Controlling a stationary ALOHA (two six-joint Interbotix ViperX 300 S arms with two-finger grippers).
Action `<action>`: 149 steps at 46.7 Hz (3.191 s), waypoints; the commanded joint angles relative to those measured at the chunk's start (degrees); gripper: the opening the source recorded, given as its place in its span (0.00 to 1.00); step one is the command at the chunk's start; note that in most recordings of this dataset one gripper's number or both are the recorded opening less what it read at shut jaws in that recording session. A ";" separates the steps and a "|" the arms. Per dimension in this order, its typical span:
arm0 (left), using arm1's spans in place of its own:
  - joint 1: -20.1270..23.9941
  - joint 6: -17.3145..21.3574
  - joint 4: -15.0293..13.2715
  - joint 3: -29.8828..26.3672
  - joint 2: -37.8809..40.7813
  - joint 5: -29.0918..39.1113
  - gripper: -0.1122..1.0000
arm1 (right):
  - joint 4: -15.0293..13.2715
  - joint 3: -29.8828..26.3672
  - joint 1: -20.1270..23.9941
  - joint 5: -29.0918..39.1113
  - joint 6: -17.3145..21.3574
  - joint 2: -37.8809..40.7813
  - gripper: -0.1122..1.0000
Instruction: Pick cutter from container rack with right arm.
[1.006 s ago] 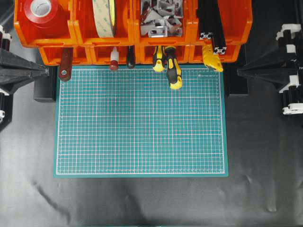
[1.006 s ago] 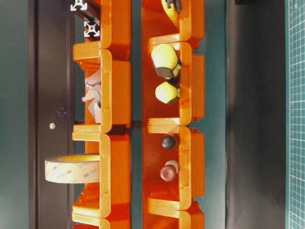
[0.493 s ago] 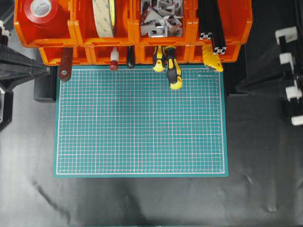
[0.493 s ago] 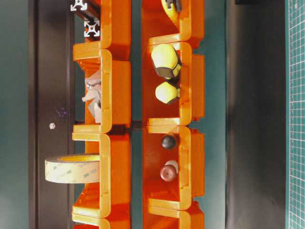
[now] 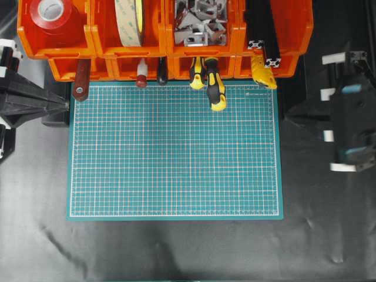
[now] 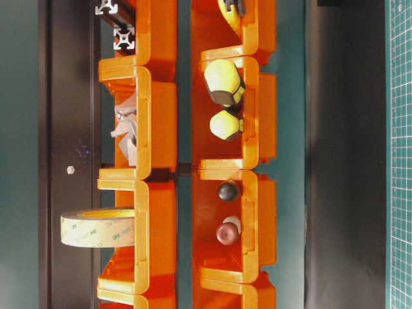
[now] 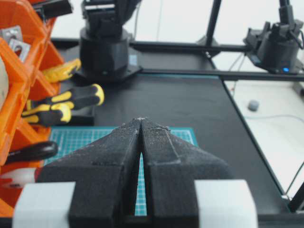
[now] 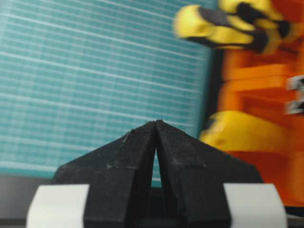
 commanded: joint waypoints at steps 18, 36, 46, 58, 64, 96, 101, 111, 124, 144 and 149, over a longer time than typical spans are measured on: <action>0.26 -0.18 0.18 -1.67 -2.02 2.72 0.10 | -18.19 2.37 10.37 13.80 14.24 8.96 0.11; 0.18 -0.18 0.18 -1.49 -2.29 5.71 0.10 | -19.51 4.83 7.56 8.53 14.24 9.93 0.56; 1.05 -0.18 0.18 -1.41 -4.22 8.44 0.10 | -23.47 6.24 3.69 6.06 14.41 12.74 0.73; 1.14 -0.09 0.18 -0.88 -7.03 9.93 0.10 | -26.02 6.50 -0.18 4.66 14.41 15.56 0.69; 1.23 -0.09 0.18 -0.53 -8.00 9.93 0.10 | -26.10 6.59 -1.05 4.13 14.41 16.26 0.69; 2.55 -0.09 0.18 0.44 -8.70 9.93 0.10 | -26.10 7.29 -2.11 3.25 21.01 16.35 0.37; 2.46 -0.09 0.18 0.53 -8.96 10.02 0.10 | -26.10 6.42 -0.79 5.63 21.01 16.26 0.37; 2.64 -0.09 0.18 0.53 -9.05 9.93 0.10 | -26.89 2.11 3.43 10.11 20.74 16.26 0.36; 2.90 -0.18 0.18 0.53 -9.84 9.93 0.10 | -26.89 -5.71 10.90 16.17 18.90 16.26 0.35; 3.16 -0.09 0.18 0.00 -12.48 9.67 0.10 | -26.98 -20.04 23.29 21.62 16.52 20.92 0.35; 3.08 -0.09 0.18 -0.18 -12.92 9.93 0.10 | -26.89 -23.20 25.49 21.36 16.35 24.35 0.35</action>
